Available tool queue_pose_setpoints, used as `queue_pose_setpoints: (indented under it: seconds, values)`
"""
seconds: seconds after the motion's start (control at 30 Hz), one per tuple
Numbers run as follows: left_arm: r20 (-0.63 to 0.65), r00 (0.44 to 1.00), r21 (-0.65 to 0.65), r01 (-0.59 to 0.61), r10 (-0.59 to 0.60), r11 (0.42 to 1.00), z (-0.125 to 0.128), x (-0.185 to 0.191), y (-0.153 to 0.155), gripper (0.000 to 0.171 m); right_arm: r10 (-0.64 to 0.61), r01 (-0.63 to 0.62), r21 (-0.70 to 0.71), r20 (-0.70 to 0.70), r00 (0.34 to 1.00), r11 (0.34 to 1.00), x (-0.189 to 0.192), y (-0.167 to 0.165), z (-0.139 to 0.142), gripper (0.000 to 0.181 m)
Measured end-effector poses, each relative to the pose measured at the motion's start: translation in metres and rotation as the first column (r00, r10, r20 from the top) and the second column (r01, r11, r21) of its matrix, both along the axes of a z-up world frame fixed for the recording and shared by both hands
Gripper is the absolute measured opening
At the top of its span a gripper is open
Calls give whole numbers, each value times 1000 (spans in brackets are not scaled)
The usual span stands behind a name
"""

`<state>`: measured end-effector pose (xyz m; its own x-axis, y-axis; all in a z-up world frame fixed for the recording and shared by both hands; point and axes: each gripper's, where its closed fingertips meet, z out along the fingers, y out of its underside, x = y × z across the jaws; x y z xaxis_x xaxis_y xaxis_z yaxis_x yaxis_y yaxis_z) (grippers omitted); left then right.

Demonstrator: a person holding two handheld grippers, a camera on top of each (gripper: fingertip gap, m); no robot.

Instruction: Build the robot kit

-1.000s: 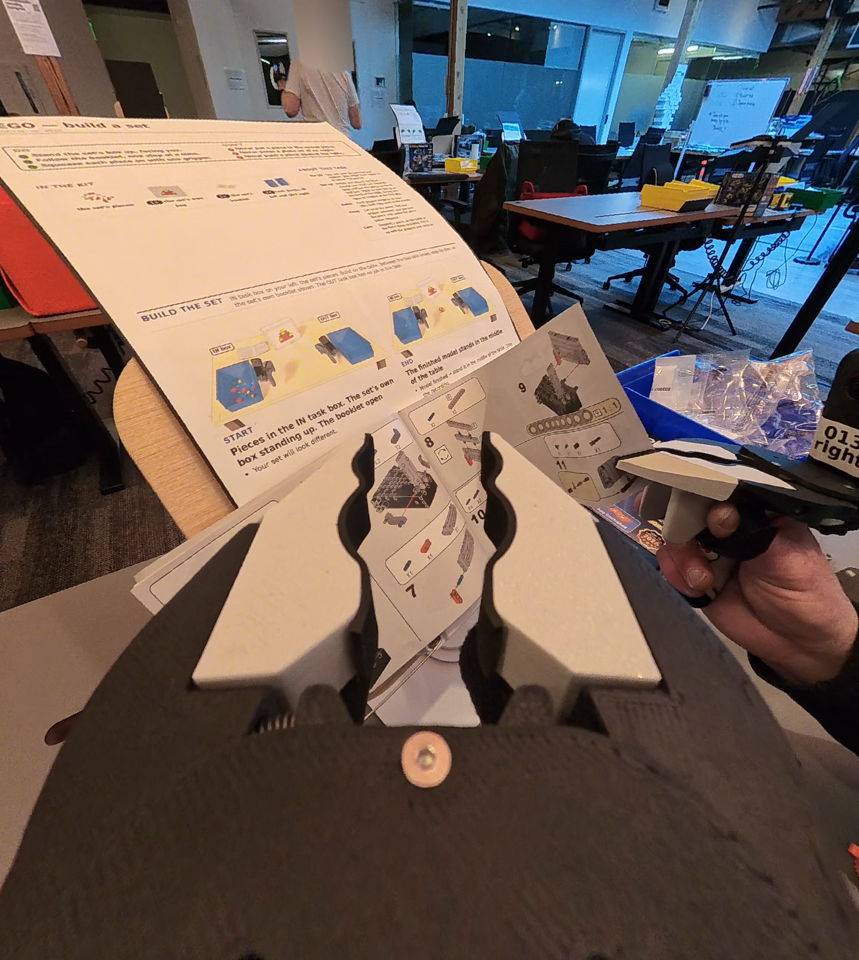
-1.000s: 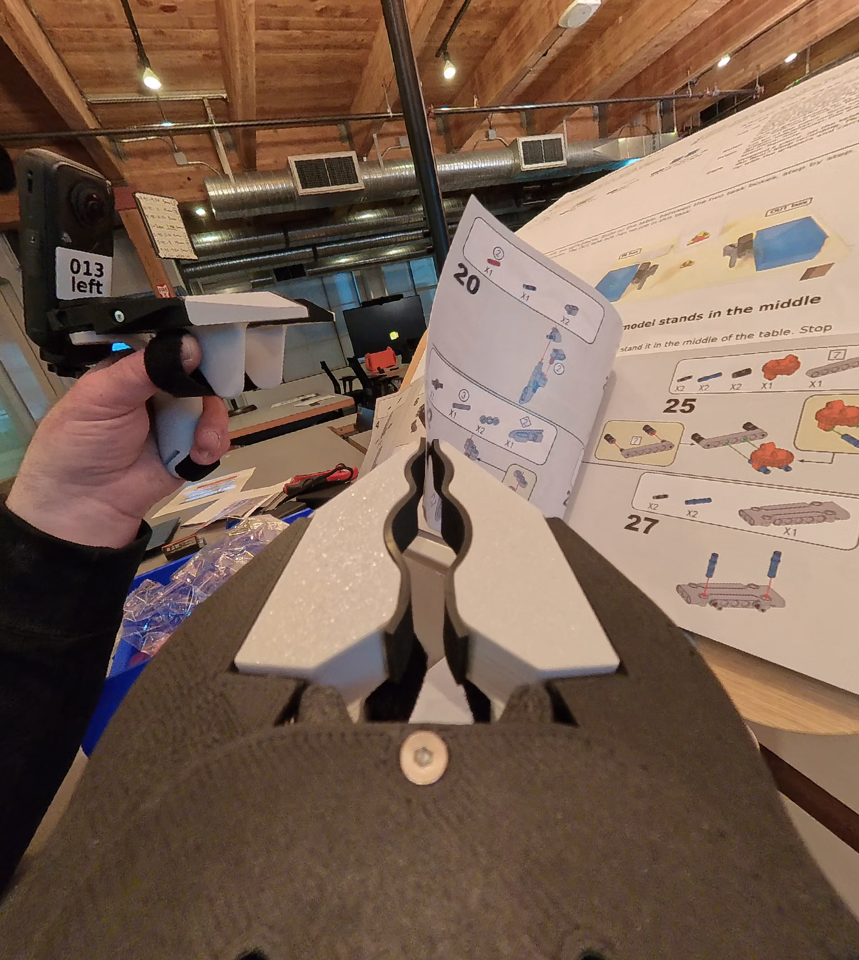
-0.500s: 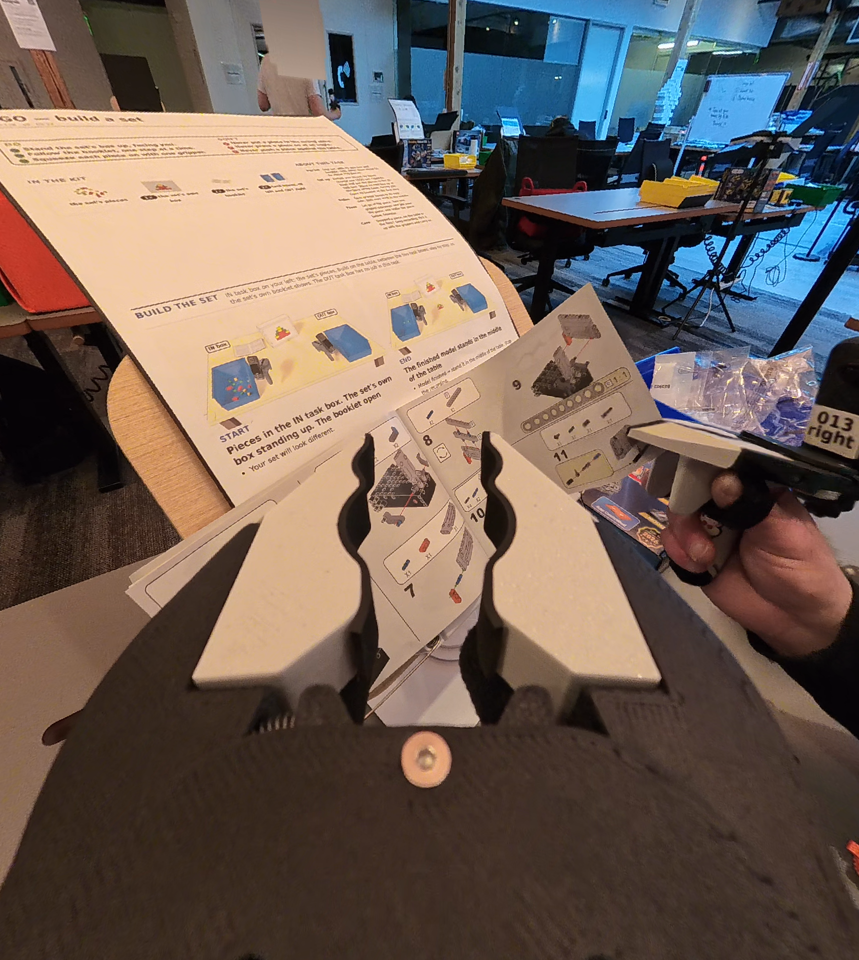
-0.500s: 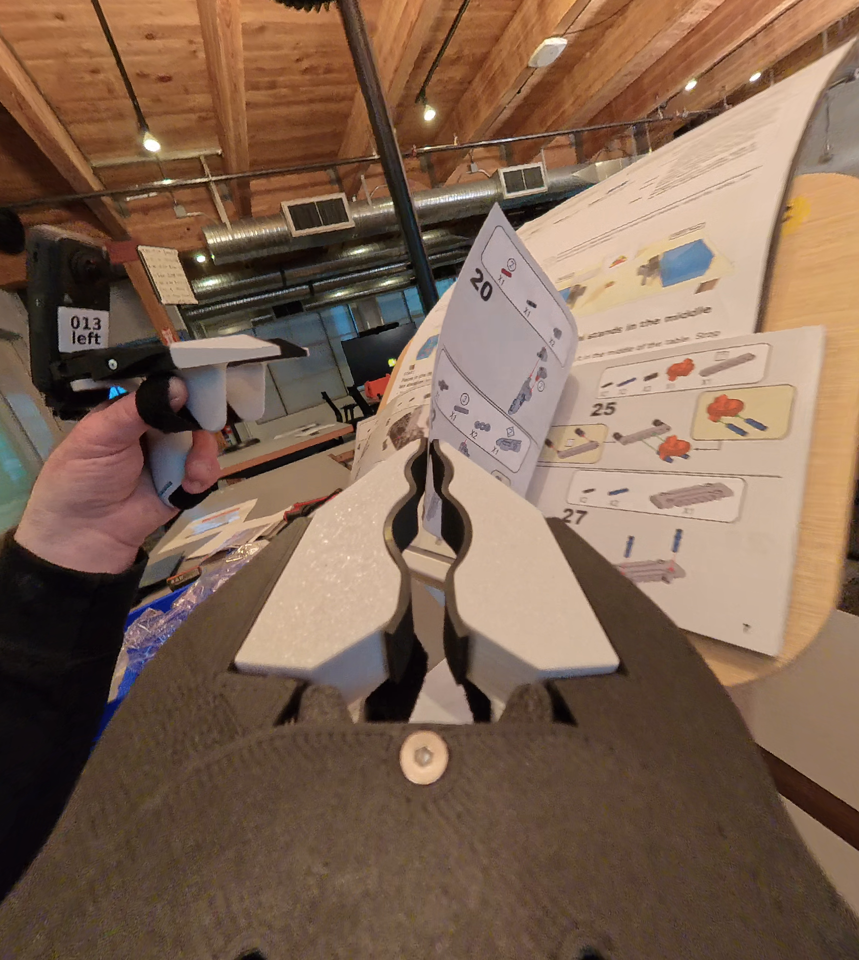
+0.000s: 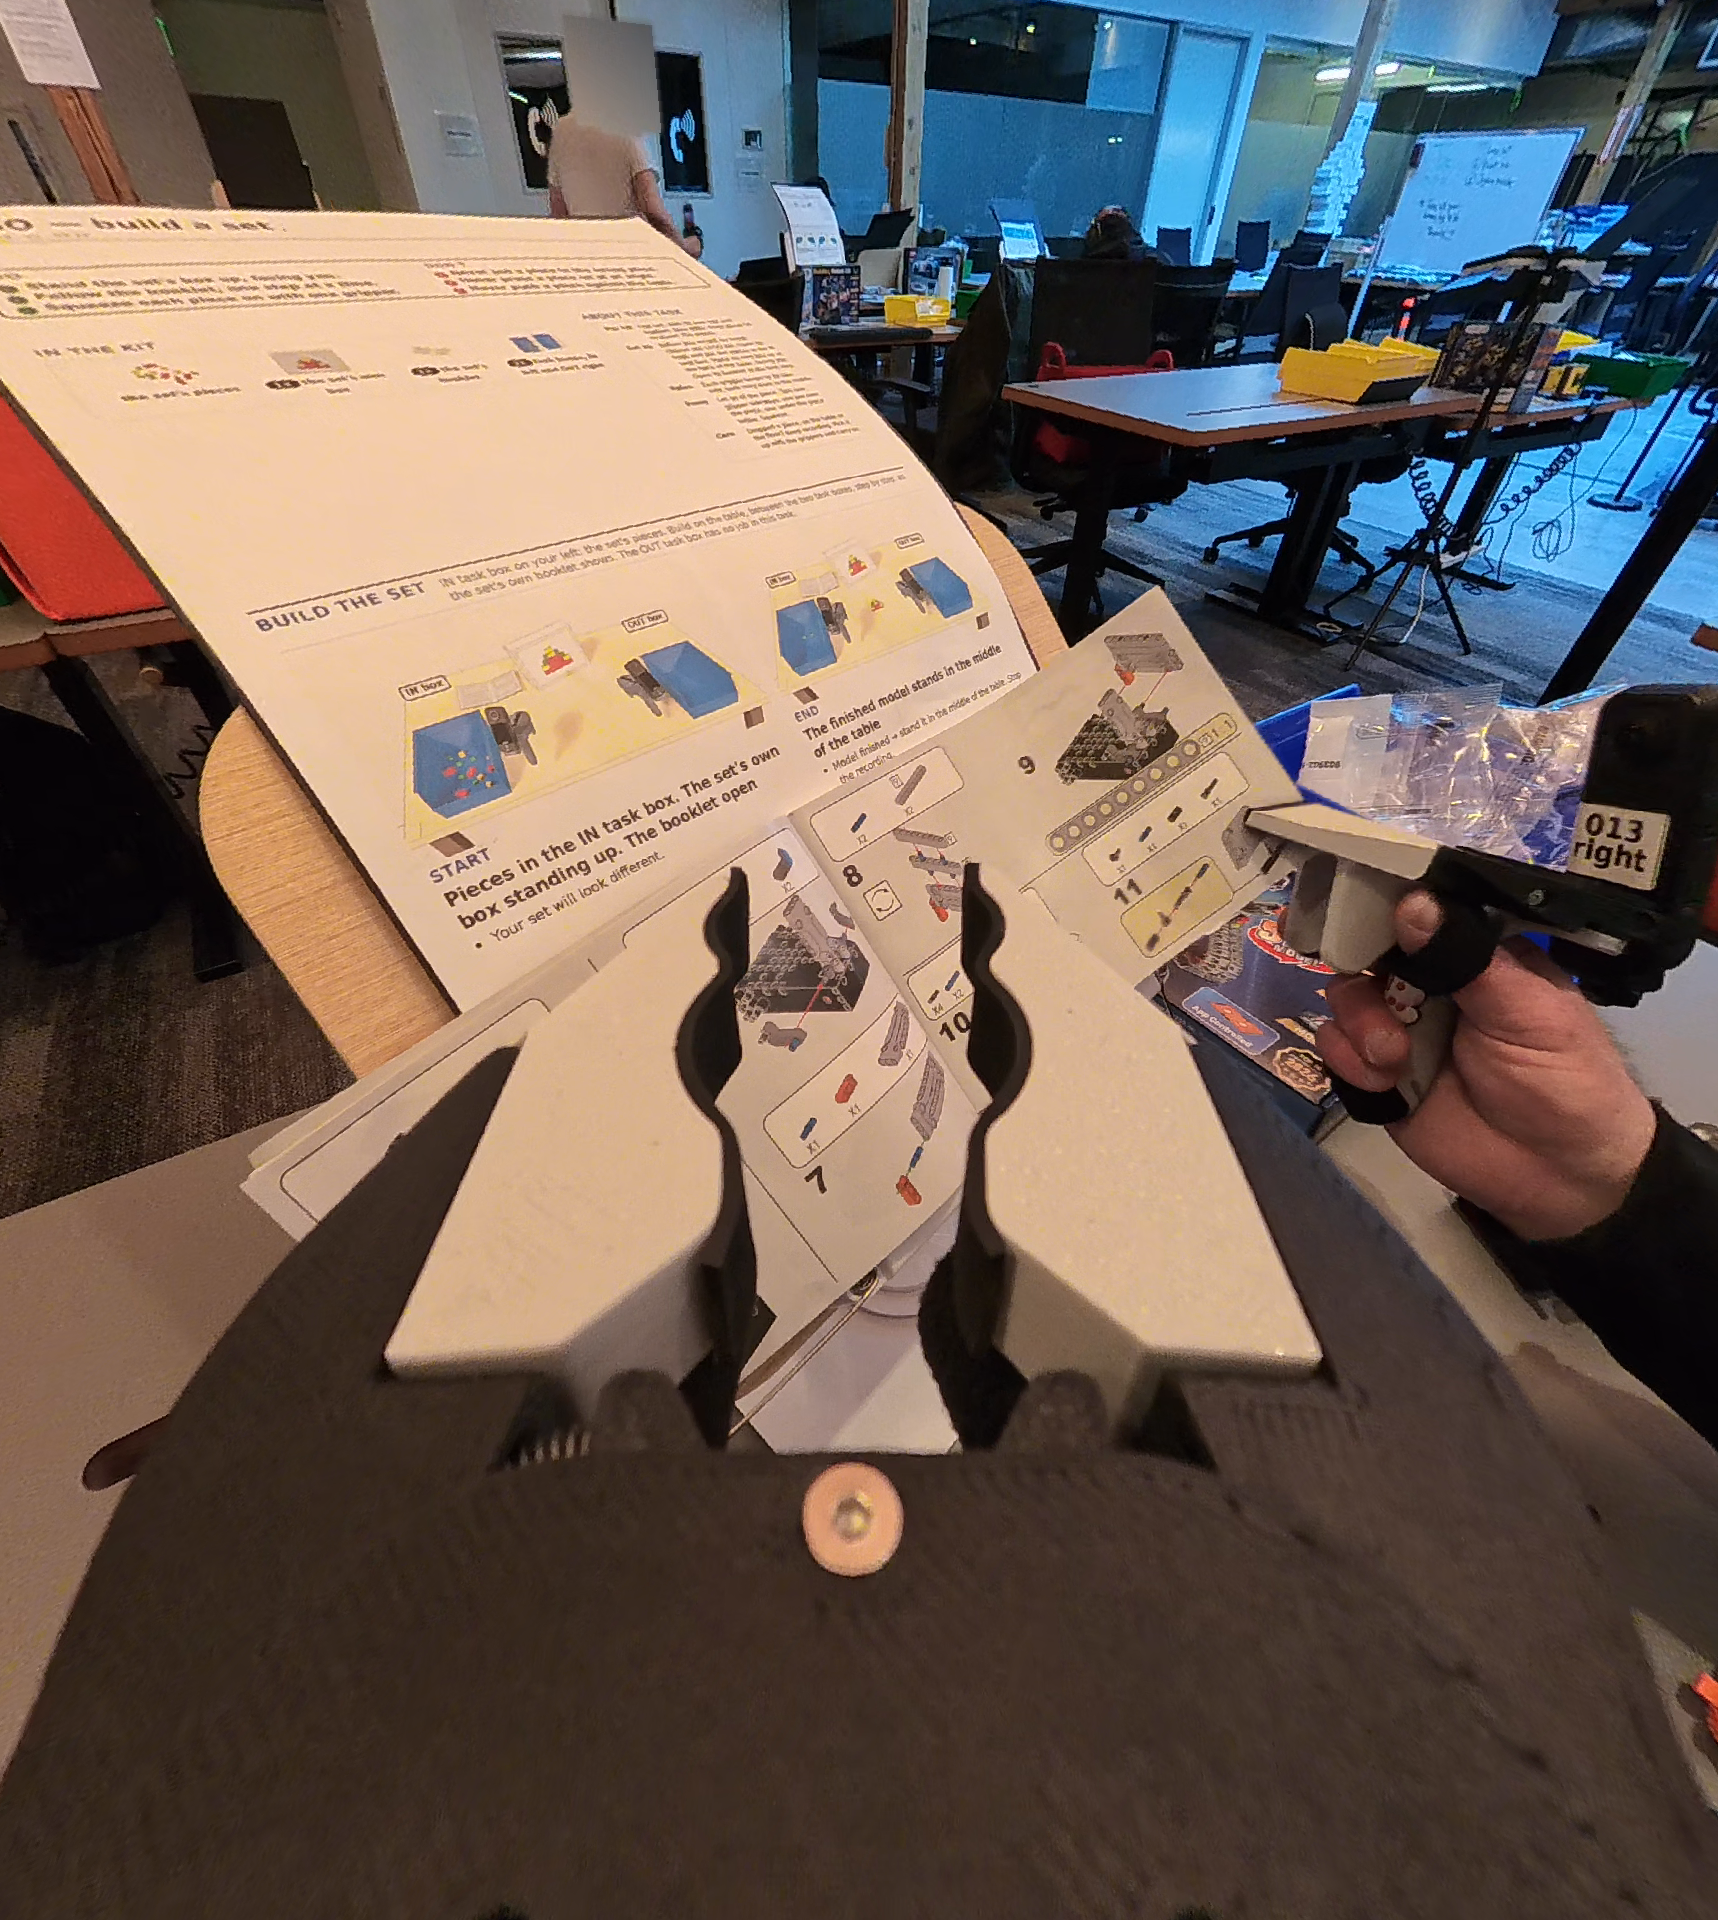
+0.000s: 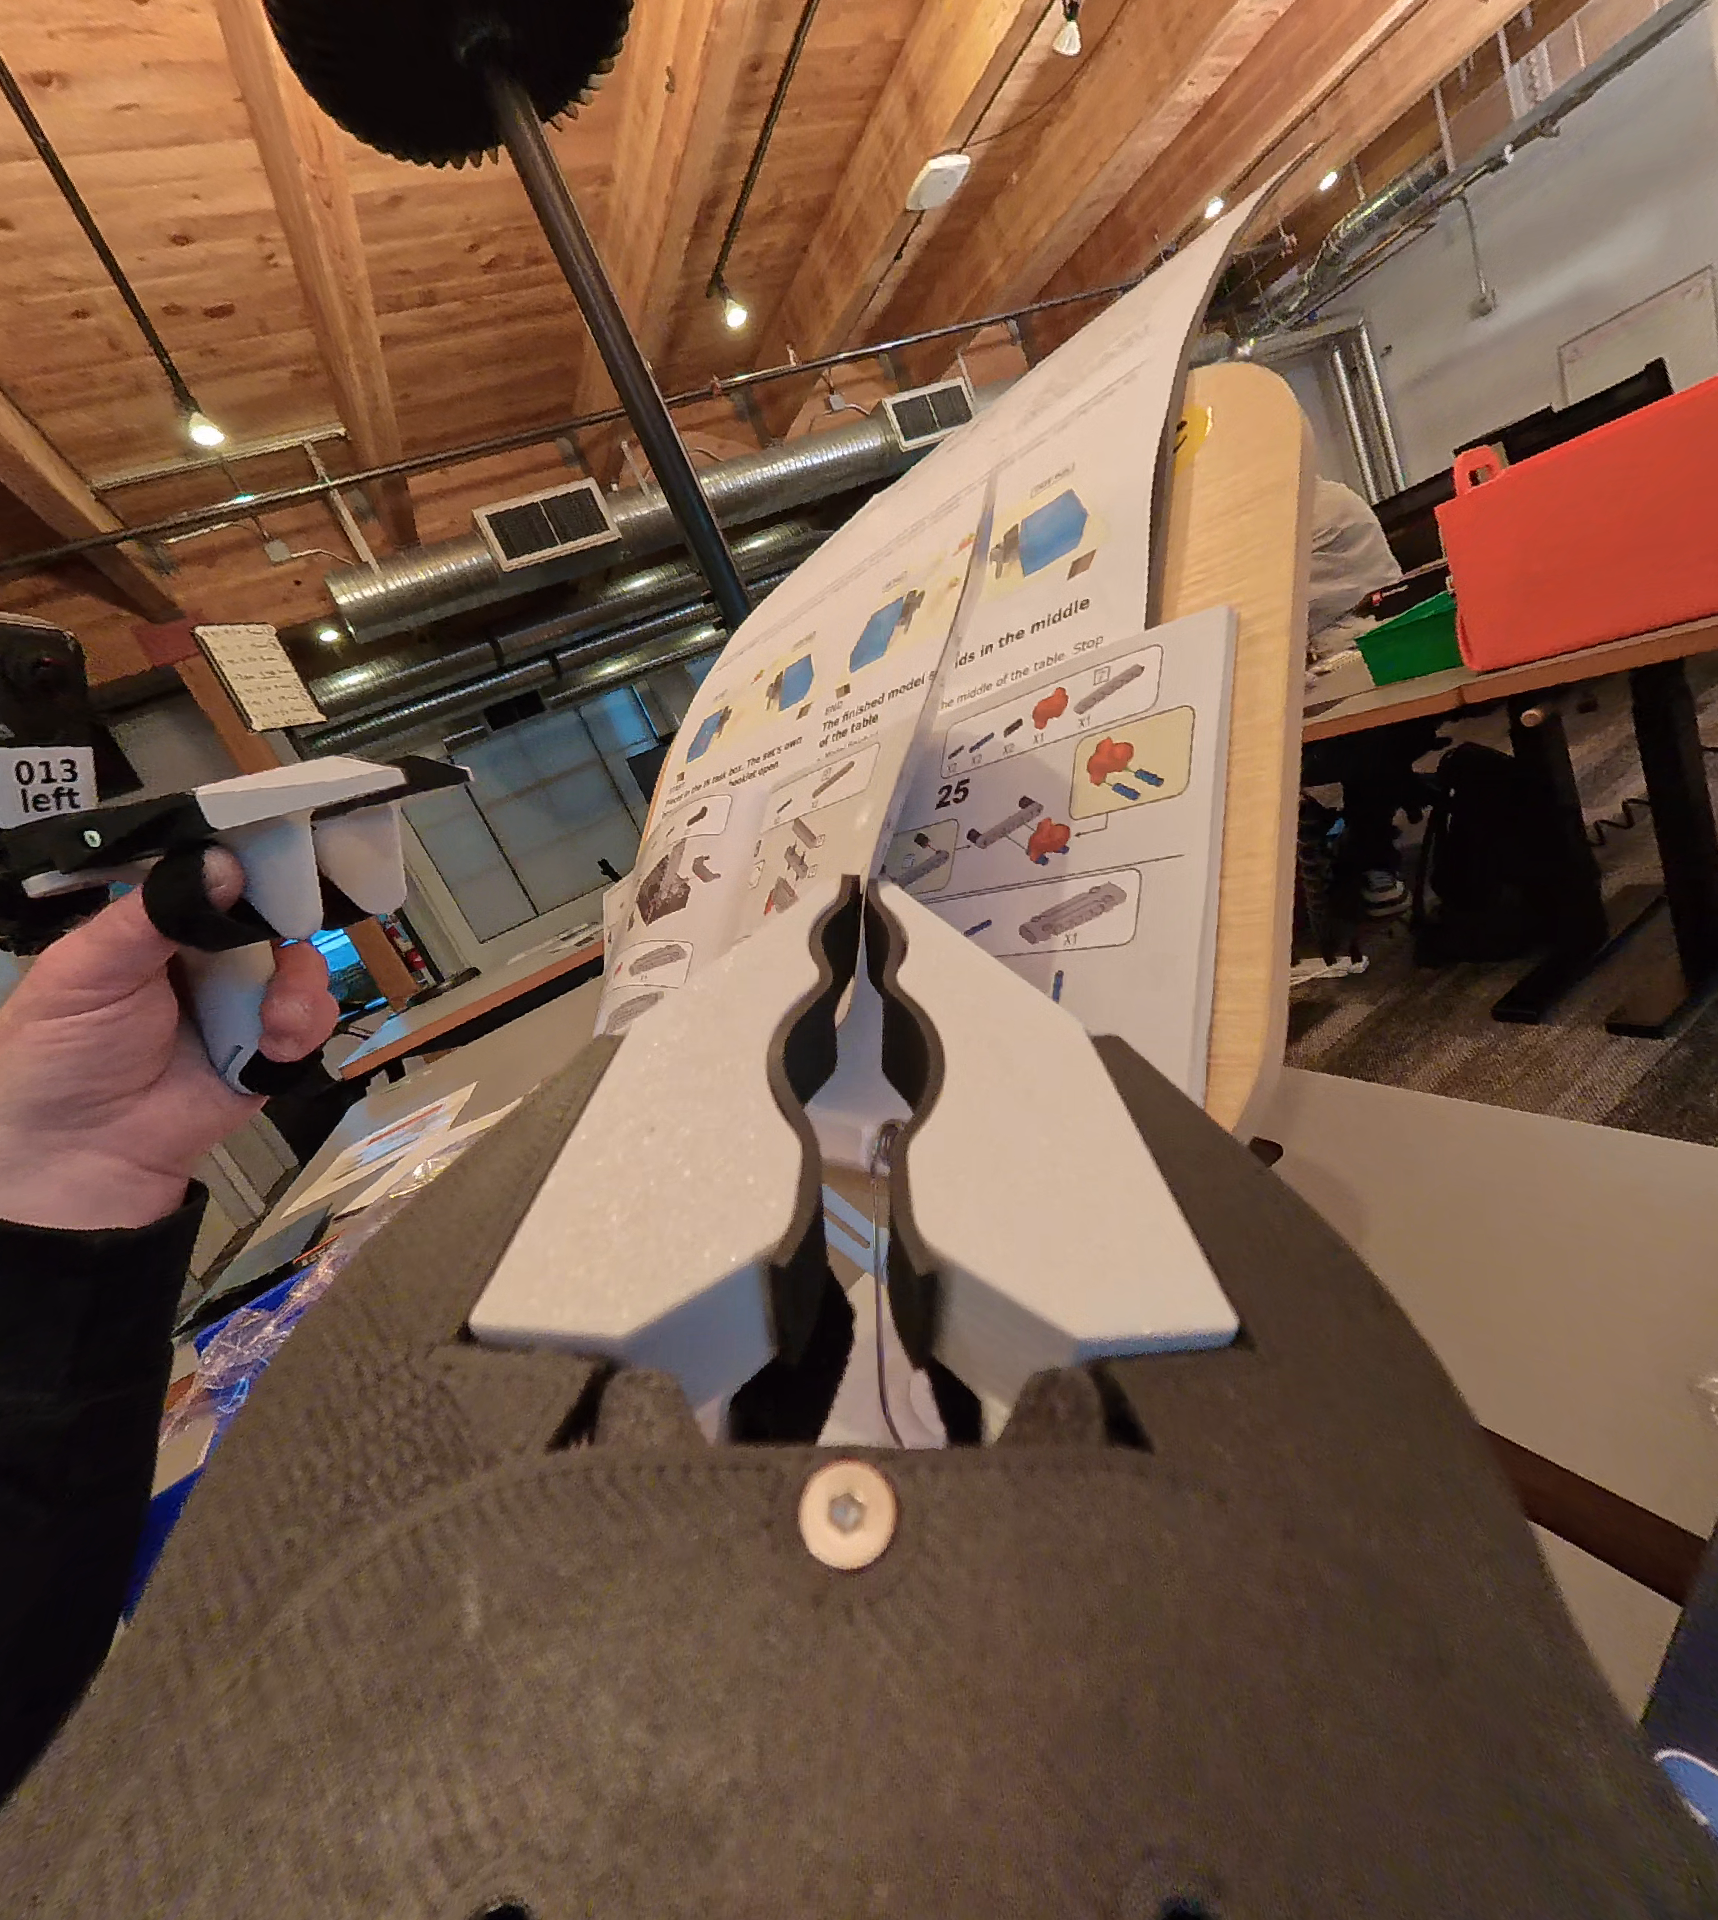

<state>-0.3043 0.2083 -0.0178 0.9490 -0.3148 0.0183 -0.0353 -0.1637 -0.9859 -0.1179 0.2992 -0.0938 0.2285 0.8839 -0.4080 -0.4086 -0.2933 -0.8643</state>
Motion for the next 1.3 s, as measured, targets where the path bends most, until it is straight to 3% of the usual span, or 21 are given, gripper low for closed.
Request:
queue_pose_setpoints:
  seconds: [1.3]
  values:
    - [-4, 1000, -3, 11, -11, 1000, 0, 4, -1, 38, 40, -40, 23, 5, 999, 999, -6, -9, 7, 0]
